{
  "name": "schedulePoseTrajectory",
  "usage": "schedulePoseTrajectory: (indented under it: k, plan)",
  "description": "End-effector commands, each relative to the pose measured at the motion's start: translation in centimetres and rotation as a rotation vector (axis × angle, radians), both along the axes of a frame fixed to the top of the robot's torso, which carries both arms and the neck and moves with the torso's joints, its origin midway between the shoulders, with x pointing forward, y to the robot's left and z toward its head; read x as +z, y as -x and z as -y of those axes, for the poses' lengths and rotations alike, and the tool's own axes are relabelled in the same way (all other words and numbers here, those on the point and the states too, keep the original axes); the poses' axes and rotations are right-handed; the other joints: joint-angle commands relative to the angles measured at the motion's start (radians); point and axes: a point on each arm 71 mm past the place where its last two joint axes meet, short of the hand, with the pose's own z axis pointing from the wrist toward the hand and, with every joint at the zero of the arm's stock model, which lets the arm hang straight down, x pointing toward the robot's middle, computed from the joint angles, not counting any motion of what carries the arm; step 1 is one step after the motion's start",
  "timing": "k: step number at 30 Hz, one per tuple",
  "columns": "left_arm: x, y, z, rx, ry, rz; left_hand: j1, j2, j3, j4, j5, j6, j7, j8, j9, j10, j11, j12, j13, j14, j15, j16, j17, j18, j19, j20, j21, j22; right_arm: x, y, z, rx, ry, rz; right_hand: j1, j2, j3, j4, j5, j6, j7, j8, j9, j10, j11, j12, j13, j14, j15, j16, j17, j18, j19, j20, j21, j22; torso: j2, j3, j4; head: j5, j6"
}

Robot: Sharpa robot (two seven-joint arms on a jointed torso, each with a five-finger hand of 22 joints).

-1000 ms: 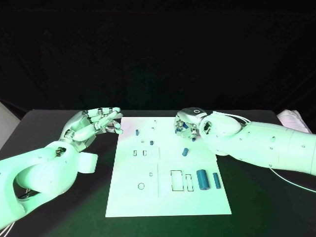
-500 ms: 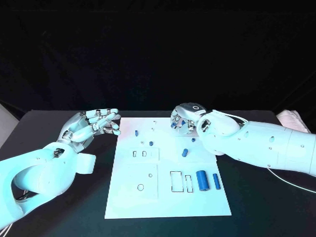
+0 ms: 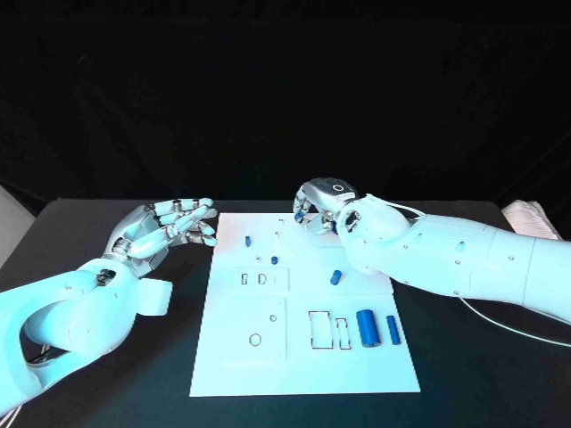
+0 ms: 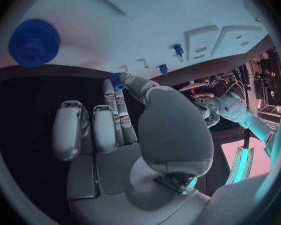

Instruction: Assemble the parts on the task board

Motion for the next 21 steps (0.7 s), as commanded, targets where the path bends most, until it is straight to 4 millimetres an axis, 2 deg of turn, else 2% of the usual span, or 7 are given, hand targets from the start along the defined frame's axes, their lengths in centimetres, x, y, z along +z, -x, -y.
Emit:
schedulePoseTrajectory:
  k: [1,8,12,21]
  plan:
    - [0.2,0.0,0.4,-0.025,0.008,0.009,0.010,-0.003,0.002,-0.002,0.005,0.006,0.008,-0.004,-0.001,0.004,-0.001,-0.006,-0.001,-0.006,0.000,0.005,0.001,0.009,-0.009,-0.001,0.001,0.001,0.1,-0.3,-0.6,-0.002,0.002,0.019,0.020,0.024,0.002,-0.008,-0.001,-0.008,0.001,0.003,0.055,0.017,-0.015,-0.002,0.001,0.035,-0.004,0.005,0.000,-0.013,0.005,-0.003,0.001,0.001,0.003,-0.0018,0.0043,0.001,-0.002]
    - [0.3,0.0,0.6,-0.030,0.009,0.010,0.011,-0.004,0.003,-0.004,0.005,0.006,0.009,-0.004,-0.001,0.004,-0.001,-0.006,-0.001,-0.007,0.000,0.006,0.001,0.009,-0.010,-0.001,0.004,0.003,0.0,-0.5,-1.8,0.007,0.011,0.007,0.016,0.024,0.006,-0.008,0.002,-0.016,0.004,0.003,0.060,0.009,-0.012,-0.004,0.000,0.035,-0.002,0.007,0.000,-0.013,0.005,-0.001,0.003,0.004,0.007,-0.0074,0.0162,-0.008,-0.004]
    - [0.4,0.0,0.6,-0.031,0.009,0.011,0.011,-0.004,0.003,-0.004,0.005,0.006,0.009,-0.004,-0.001,0.004,-0.001,-0.006,-0.001,-0.007,0.000,0.006,0.001,0.009,-0.010,-0.001,0.004,0.003,-0.1,-0.7,-2.1,0.007,0.016,0.002,0.016,0.023,0.006,-0.008,0.002,-0.018,0.004,0.003,0.061,0.008,-0.012,-0.004,0.000,0.035,-0.002,0.007,0.000,-0.013,0.005,-0.001,0.003,0.003,0.009,-0.0116,0.0198,-0.010,-0.005]
    - [0.5,-0.1,0.7,-0.032,0.010,0.013,0.011,-0.004,0.003,-0.004,0.005,0.006,0.009,-0.004,-0.001,0.004,-0.001,-0.006,-0.001,-0.007,0.000,0.006,0.001,0.009,-0.010,-0.001,0.004,0.003,-0.2,-0.9,-2.5,0.009,0.018,0.001,0.015,0.023,0.006,-0.008,0.002,-0.019,0.004,0.004,0.062,0.007,-0.011,-0.004,0.000,0.034,-0.001,0.007,-0.001,-0.013,0.004,-0.001,0.002,0.003,0.012,-0.0144,0.0231,-0.009,-0.003]
